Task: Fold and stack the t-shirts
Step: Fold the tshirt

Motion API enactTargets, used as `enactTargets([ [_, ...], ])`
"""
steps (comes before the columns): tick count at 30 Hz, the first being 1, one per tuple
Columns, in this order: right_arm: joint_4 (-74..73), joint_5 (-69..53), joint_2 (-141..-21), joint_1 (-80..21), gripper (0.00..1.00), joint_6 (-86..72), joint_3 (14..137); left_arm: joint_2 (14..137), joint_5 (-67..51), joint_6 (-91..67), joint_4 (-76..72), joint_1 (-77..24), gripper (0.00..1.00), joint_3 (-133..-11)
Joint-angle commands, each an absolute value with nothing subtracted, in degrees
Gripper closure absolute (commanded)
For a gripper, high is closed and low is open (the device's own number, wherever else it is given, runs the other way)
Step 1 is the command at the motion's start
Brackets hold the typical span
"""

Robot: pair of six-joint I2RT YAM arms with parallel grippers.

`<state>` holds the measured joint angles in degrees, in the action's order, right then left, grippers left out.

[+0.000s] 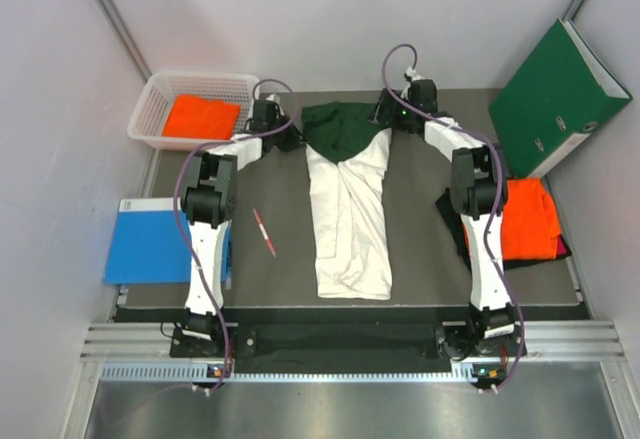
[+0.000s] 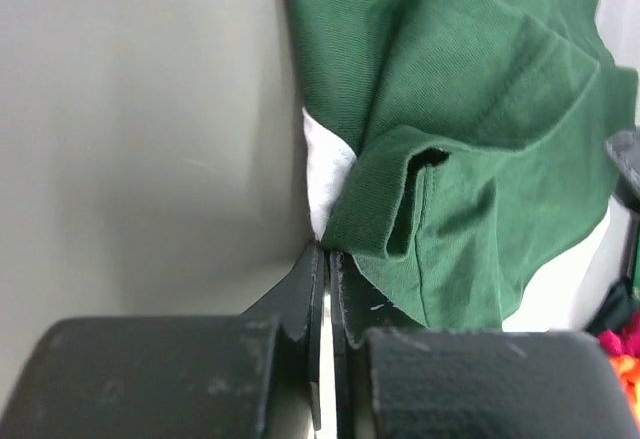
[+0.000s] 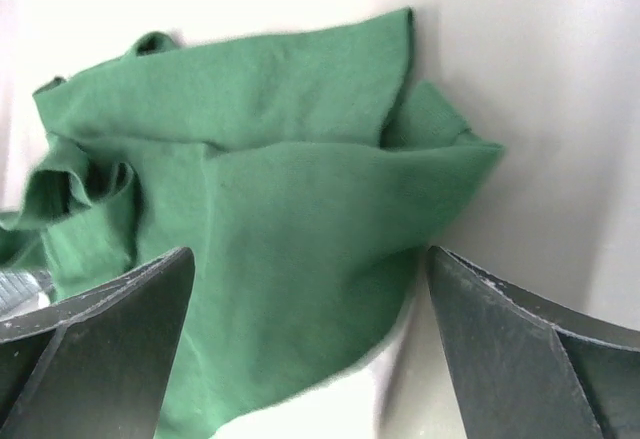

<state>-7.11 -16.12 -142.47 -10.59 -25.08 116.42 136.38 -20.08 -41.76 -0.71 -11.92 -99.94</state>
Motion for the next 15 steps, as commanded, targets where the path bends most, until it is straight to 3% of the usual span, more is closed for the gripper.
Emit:
enactTargets([
  [1, -4.5, -14.0, -134.4, -11.0, 0.0, -22.7, 107.6, 136.9, -16.6, -39.2, 4.3, -9.2, 1.0, -107.2],
  [5, -1.3, -13.1, -126.7, -11.2, 0.0, -22.7, 95.6, 142.5, -19.5, -39.3, 8.8, -9.1, 1.0, -116.9],
  [6, -0.9, -12.8, -123.4, -11.3, 0.0, -22.6, 93.4, 143.5, -20.9, -39.3, 9.5, -9.1, 0.93, -118.8],
  [9, 2.3, -12.7, -116.3, -11.6, 0.0, -22.8, 83.5, 138.9, -21.2, -38.8, 7.9, -9.3, 0.13, -111.8],
  [10, 3.4, -12.8, -114.6, -11.7, 0.0, -22.9, 79.2, 136.7, -20.7, -38.6, 3.8, -9.3, 0.01, -108.6],
  [15, 6.2, -14.7, -106.0, -12.9, 0.0, -24.7, 69.3, 123.4, -21.7, -38.1, -1.1, -9.5, 0.01, -92.8],
])
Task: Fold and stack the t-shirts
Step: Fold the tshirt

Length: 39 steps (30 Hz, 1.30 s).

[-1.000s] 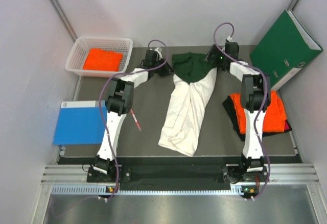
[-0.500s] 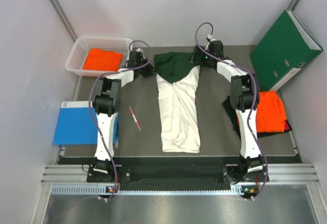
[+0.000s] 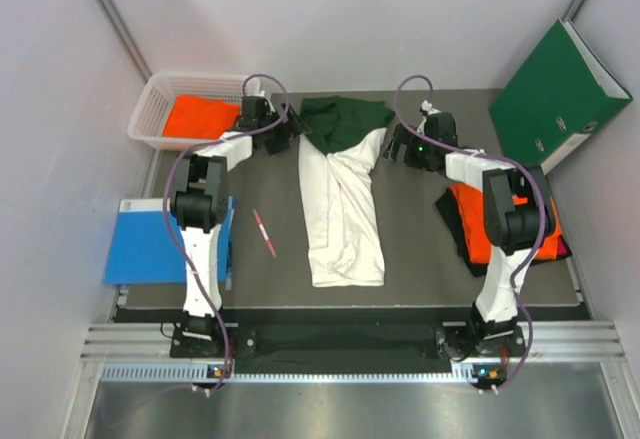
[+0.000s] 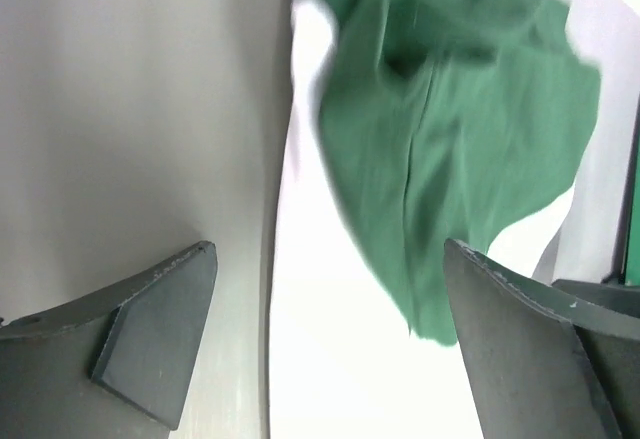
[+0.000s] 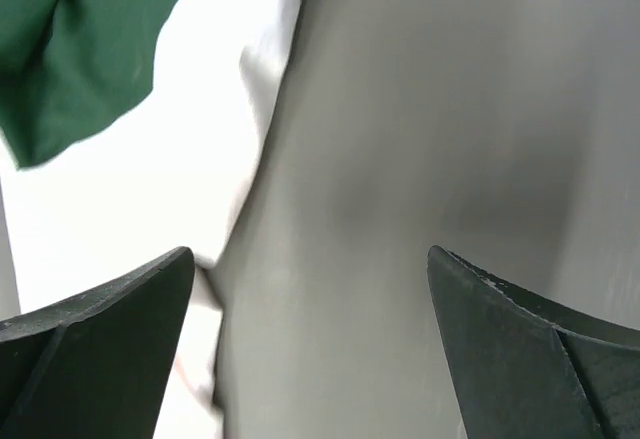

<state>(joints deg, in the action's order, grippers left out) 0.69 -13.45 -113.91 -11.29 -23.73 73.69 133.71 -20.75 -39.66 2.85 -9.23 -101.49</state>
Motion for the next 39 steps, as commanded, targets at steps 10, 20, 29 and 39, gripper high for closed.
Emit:
enactTargets([
  [10, 9.4, -17.4, -98.9, -13.8, 0.0, -28.7, 56.2, 102.0, -22.2, -37.2, -2.0, -17.3, 0.03, -69.2],
  [20, 8.9, -22.8, -92.4, -15.2, 0.0, -30.1, 48.1, 87.0, -18.3, -39.8, 2.6, -26.0, 0.3, -47.1],
  [29, 4.9, -26.3, -82.5, -19.2, 0.01, -33.6, 33.4, 65.9, -9.8, -43.6, 11.5, -29.2, 0.13, -32.1],
  [39, 4.7, -28.0, -79.9, -27.9, 0.35, -39.2, 23.3, 69.5, -8.4, -46.8, 11.6, -33.6, 0.34, -30.1],
])
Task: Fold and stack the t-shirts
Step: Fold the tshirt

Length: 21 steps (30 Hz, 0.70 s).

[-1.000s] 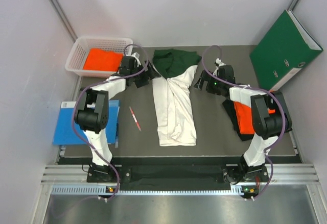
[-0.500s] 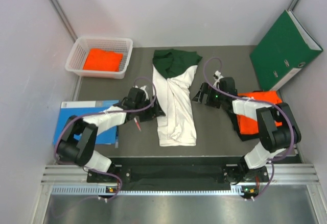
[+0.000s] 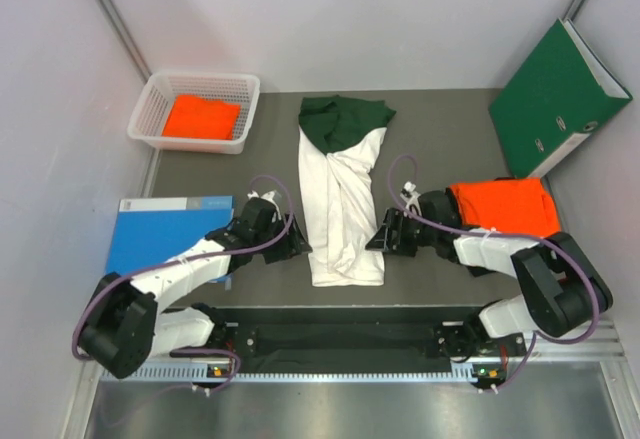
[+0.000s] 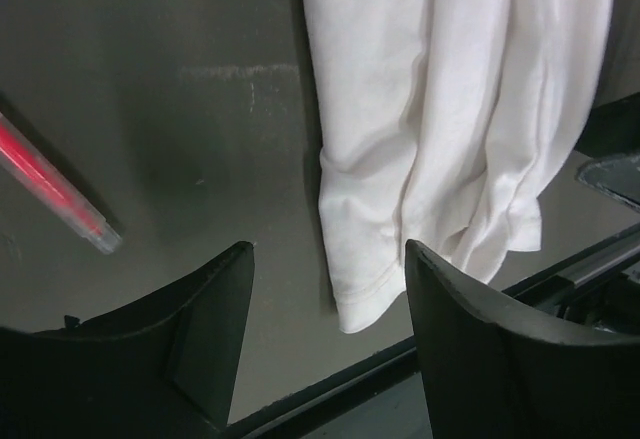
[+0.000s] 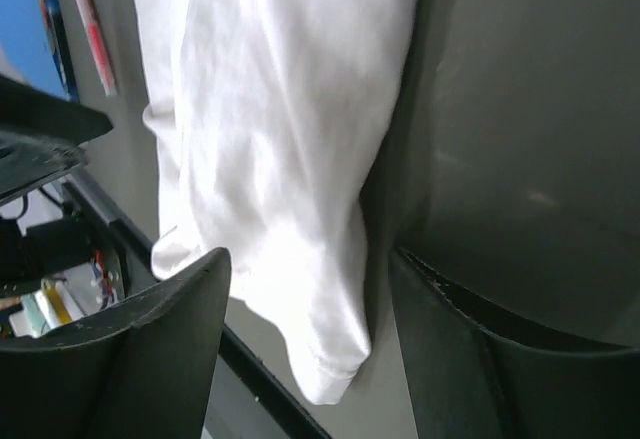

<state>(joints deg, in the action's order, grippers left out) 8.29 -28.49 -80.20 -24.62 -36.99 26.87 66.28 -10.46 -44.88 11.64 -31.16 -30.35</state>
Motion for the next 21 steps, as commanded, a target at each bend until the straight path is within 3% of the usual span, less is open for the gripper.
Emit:
enactTargets([
  [1, 4.5, -27.9, -79.7, -28.5, 0.38, -39.5, 23.0, 70.3, -8.1, -47.5, 11.7, -34.3, 0.34, -30.1],
  [10, -1.6, -26.6, -76.0, -31.1, 0.52, -38.9, 19.5, 77.0, -7.3, -51.9, 7.7, -40.1, 0.4, -27.8],
  [13, -2.9, -26.5, -75.2, -31.4, 0.58, -38.3, 18.6, 79.4, -7.3, -52.4, 6.4, -41.6, 0.51, -27.8],
  [15, -2.7, -26.5, -75.1, -31.4, 0.62, -38.1, 18.1, 80.5, -7.6, -52.6, 6.1, -42.4, 0.63, -28.0],
  [17, -1.6, -27.1, -75.8, -31.6, 0.71, -38.0, 18.0, 82.0, -7.7, -52.7, 6.1, -43.2, 0.79, -28.4],
  [18, -1.0, -27.4, -76.0, -31.7, 0.75, -38.0, 18.0, 82.3, -7.6, -52.8, 6.3, -43.4, 0.97, -28.5],
  [19, -0.4, -27.6, -76.5, -31.8, 0.85, -37.9, 18.0, 82.5, -7.6, -53.0, 6.5, -43.5, 1.0, -28.5],
  [21, 1.2, -27.5, -76.9, -32.1, 0.92, -37.8, 17.9, 82.3, -6.9, -52.8, 8.2, -43.6, 1.0, -28.6],
])
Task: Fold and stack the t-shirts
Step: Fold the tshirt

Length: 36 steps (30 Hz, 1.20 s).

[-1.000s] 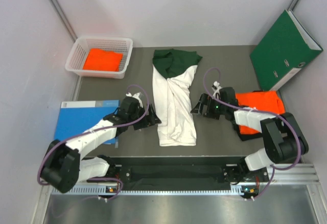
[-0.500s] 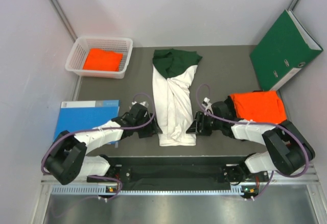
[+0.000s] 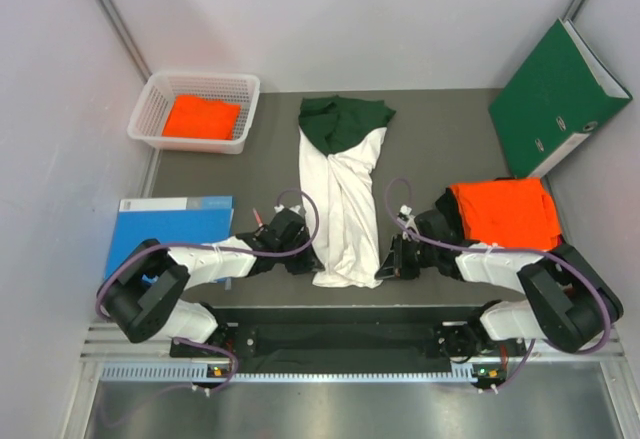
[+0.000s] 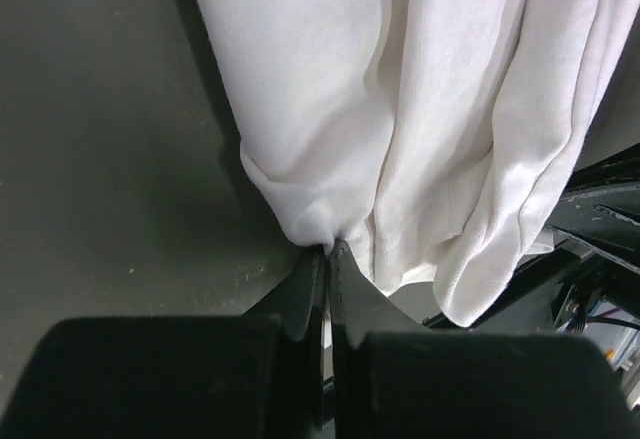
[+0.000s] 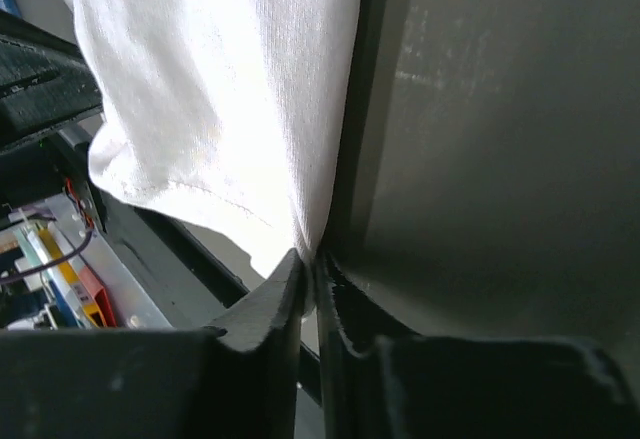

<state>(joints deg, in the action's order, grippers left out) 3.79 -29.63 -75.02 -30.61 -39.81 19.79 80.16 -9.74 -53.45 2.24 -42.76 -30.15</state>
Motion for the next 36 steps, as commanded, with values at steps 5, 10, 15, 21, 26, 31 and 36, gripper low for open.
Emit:
enactTargets([
  [5, 0.2, -26.3, -77.0, -32.1, 1.0, -36.6, 17.8, 78.0, -3.2, -52.3, 14.2, -43.6, 1.0, -29.1],
  [10, -4.9, -23.5, -75.2, -32.2, 1.0, -35.1, 18.2, 75.1, -1.1, -52.3, 18.3, -43.6, 1.0, -29.3],
  [15, -8.6, -20.8, -74.7, -32.2, 1.0, -34.5, 18.9, 75.6, -0.6, -52.6, 20.7, -43.6, 1.0, -28.9],
  [21, -11.1, -18.7, -73.7, -32.2, 1.0, -34.9, 19.0, 77.0, -0.5, -52.7, 21.1, -43.6, 1.0, -27.1],
  [26, -12.3, -17.5, -74.9, -32.3, 1.0, -35.2, 19.2, 76.9, 2.4, -53.0, 23.0, -43.5, 1.0, -26.9],
  [31, -12.7, -16.3, -74.9, -32.7, 1.0, -35.3, 19.4, 74.8, 5.7, -53.5, 25.4, -43.5, 1.0, -27.1],
  [36, -12.8, -16.3, -74.9, -33.1, 1.0, -35.4, 19.4, 73.3, 7.4, -53.8, 26.0, -43.5, 1.0, -26.6],
])
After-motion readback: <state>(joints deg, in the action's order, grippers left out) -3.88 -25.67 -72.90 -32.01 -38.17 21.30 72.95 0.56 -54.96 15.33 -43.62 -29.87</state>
